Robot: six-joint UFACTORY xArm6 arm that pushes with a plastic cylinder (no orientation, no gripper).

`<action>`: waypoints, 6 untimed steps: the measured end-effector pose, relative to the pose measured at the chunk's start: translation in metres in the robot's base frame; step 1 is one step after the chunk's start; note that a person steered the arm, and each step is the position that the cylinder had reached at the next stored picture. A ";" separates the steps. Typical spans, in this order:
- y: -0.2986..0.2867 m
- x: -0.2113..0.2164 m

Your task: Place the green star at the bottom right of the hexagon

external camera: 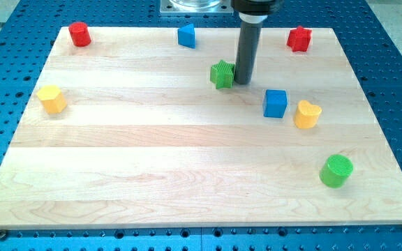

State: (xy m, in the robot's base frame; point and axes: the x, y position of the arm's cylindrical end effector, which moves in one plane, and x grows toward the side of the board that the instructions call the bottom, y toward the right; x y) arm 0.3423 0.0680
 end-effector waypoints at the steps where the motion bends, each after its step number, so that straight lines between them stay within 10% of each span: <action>1: -0.081 0.010; 6: -0.228 0.046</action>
